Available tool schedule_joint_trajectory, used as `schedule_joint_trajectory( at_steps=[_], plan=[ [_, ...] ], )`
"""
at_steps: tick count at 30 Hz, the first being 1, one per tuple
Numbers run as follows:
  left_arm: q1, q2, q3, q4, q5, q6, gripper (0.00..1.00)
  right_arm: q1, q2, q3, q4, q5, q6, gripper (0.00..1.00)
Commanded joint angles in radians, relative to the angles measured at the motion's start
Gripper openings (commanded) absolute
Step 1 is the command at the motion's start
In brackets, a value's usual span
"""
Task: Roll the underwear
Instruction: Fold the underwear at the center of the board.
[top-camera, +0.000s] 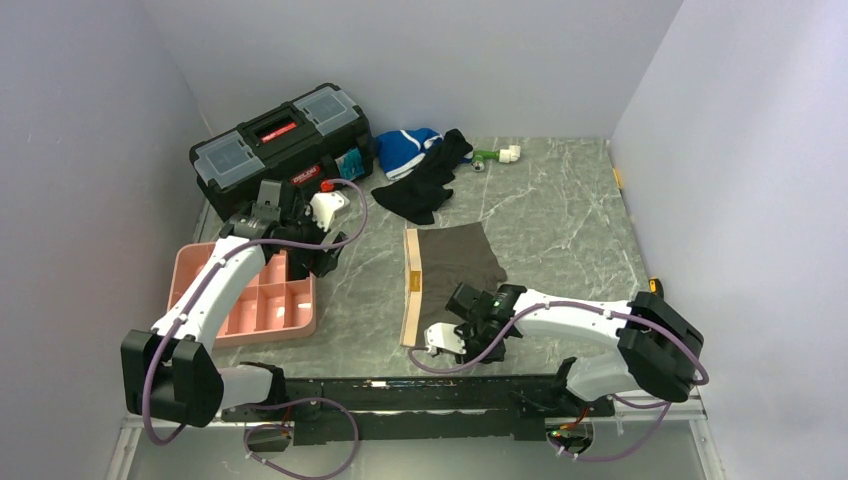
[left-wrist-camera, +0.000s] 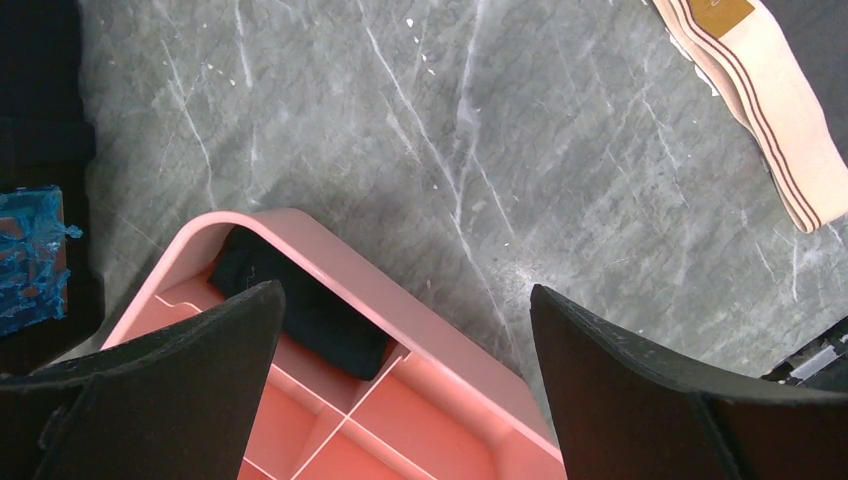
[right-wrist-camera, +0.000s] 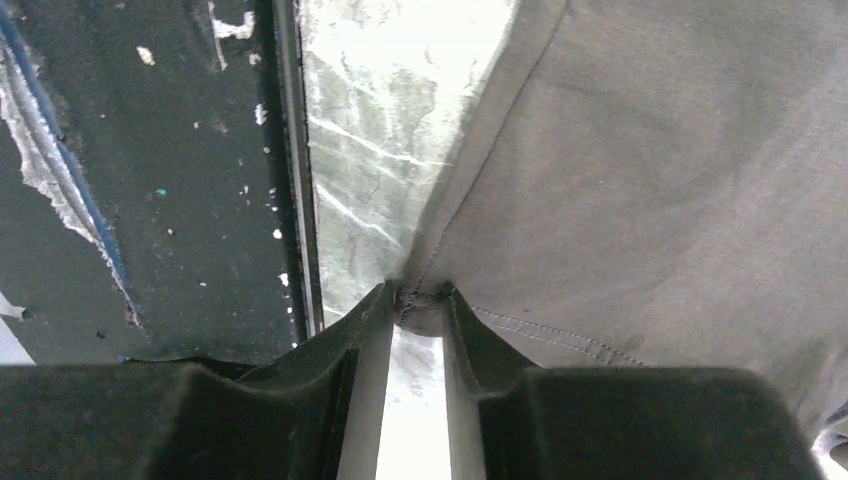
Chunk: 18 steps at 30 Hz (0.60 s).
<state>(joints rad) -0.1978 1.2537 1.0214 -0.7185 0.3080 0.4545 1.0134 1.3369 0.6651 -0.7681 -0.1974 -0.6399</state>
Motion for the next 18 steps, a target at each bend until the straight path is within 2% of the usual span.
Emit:
schedule_joint_trajectory(
  at_steps=[1,6,13,18],
  plan=[
    [0.000,-0.046,0.017,0.014,0.012,0.029,0.99,0.007,0.024,0.006,0.006,0.024,0.024,0.22],
    [0.000,-0.124,-0.082,0.095,0.060,0.051,0.99,0.006,-0.006,0.017,0.005,0.019,0.027,0.01],
    [-0.010,-0.276,-0.313,0.246,0.161,0.149,0.99,-0.046,-0.055,0.062,-0.029,-0.033,0.032,0.00],
    [-0.124,-0.325,-0.416,0.313,0.115,0.220,0.99,-0.166,-0.053,0.131,-0.081,-0.174,0.010,0.00]
  ],
)
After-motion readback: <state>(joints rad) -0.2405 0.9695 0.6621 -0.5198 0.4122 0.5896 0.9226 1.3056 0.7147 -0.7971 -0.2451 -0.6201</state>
